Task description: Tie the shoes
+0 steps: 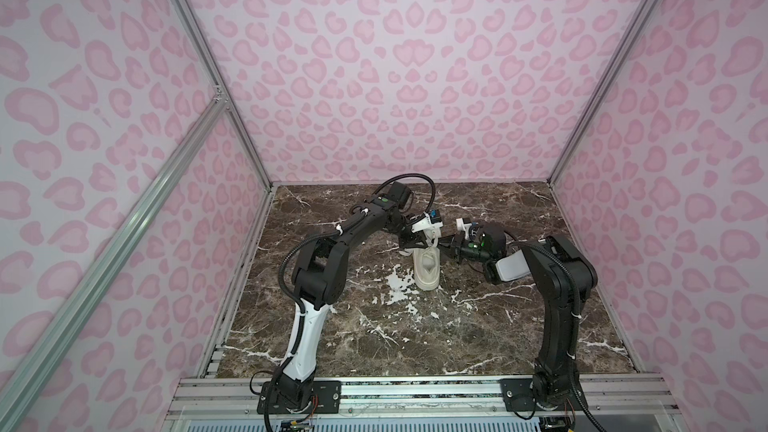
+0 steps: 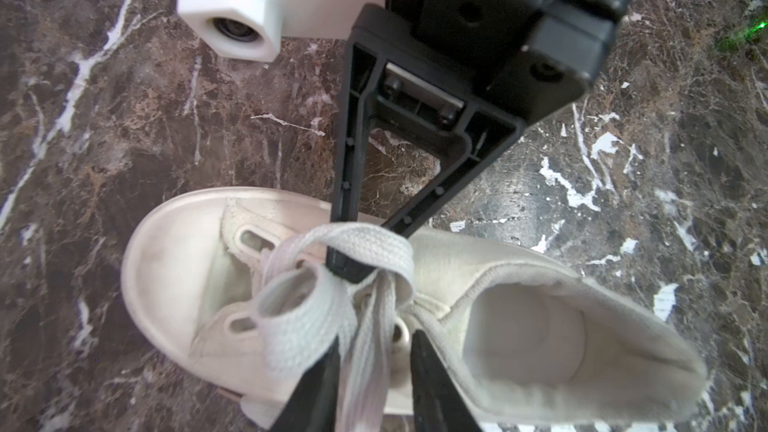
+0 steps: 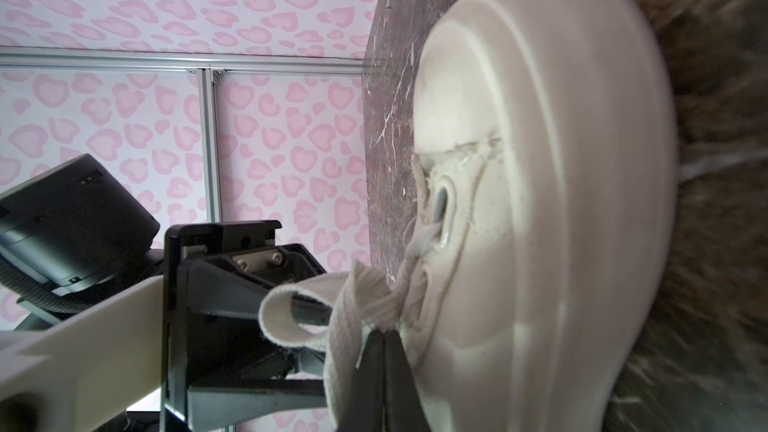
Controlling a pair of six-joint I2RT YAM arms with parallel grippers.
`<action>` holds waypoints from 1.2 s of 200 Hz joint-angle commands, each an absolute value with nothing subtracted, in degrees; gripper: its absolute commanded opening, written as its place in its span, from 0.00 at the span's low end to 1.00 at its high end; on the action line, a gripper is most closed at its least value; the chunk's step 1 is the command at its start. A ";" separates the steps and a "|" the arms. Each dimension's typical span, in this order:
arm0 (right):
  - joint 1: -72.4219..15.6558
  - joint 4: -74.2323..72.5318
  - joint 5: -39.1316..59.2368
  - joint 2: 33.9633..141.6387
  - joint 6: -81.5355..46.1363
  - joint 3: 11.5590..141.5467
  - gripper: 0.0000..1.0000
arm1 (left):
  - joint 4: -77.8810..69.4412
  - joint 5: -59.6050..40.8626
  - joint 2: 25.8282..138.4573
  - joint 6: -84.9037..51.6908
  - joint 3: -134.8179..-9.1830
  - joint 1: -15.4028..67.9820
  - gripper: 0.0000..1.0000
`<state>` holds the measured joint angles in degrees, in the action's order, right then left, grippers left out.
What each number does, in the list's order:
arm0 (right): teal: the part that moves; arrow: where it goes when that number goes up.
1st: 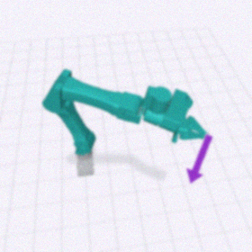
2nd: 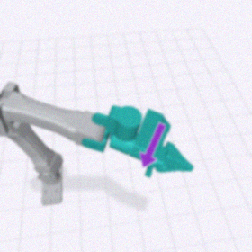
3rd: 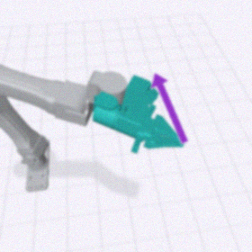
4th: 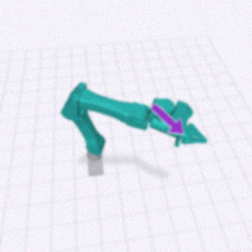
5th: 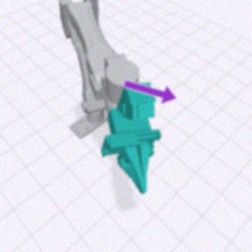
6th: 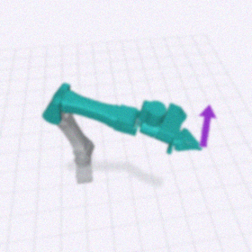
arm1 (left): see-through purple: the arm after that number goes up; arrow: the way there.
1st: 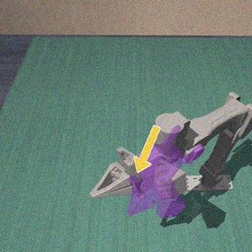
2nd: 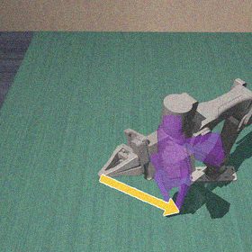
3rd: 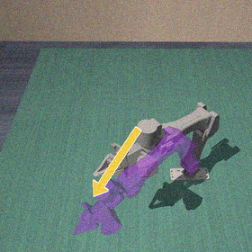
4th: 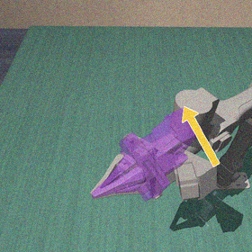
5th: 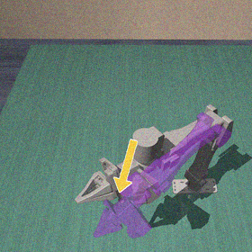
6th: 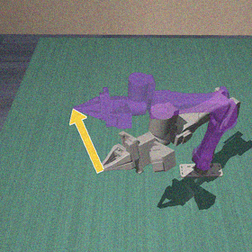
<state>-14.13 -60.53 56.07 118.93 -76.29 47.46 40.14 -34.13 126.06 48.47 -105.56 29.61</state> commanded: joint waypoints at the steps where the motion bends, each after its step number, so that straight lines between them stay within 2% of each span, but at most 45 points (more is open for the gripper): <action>1: -14.15 -60.91 57.08 119.17 -75.50 47.58 0.00 | 39.42 -35.81 123.75 48.92 -104.17 28.77 0.35; 19: -14.23 -60.97 57.02 119.09 -75.52 47.58 0.00 | 37.12 -36.99 122.25 47.69 -102.20 27.94 0.35; 24: -14.19 -61.00 57.06 119.09 -75.50 47.65 0.00 | 36.49 -37.36 121.91 47.27 -101.83 27.70 0.40; 73: -14.21 -60.93 57.14 118.98 -75.50 47.81 0.00 | 29.85 -39.84 122.48 41.24 -101.91 27.41 0.47; 150: -14.22 -60.73 57.26 118.99 -75.50 47.73 0.00 | 28.68 -42.32 125.91 38.69 -105.46 28.29 0.47; 173: -14.24 -60.83 57.38 118.92 -75.51 47.65 0.00 | 29.13 -42.62 126.63 38.58 -106.11 28.56 0.38; 177: -14.23 -60.82 57.39 118.81 -75.54 47.70 0.00 | 29.22 -42.69 126.78 38.58 -106.28 28.65 0.31; 208: -14.15 -60.86 57.54 118.66 -75.54 47.46 0.00 | 29.21 -42.26 126.93 38.58 -106.38 28.76 0.04; 240: -14.00 -60.64 57.59 118.24 -75.26 47.11 0.00 | 28.27 -40.53 126.37 38.15 -106.19 28.57 0.03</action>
<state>-14.11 -60.47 56.97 118.58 -76.01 47.62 29.85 -41.10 126.58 38.61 -105.62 28.75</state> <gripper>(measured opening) 0.049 0.058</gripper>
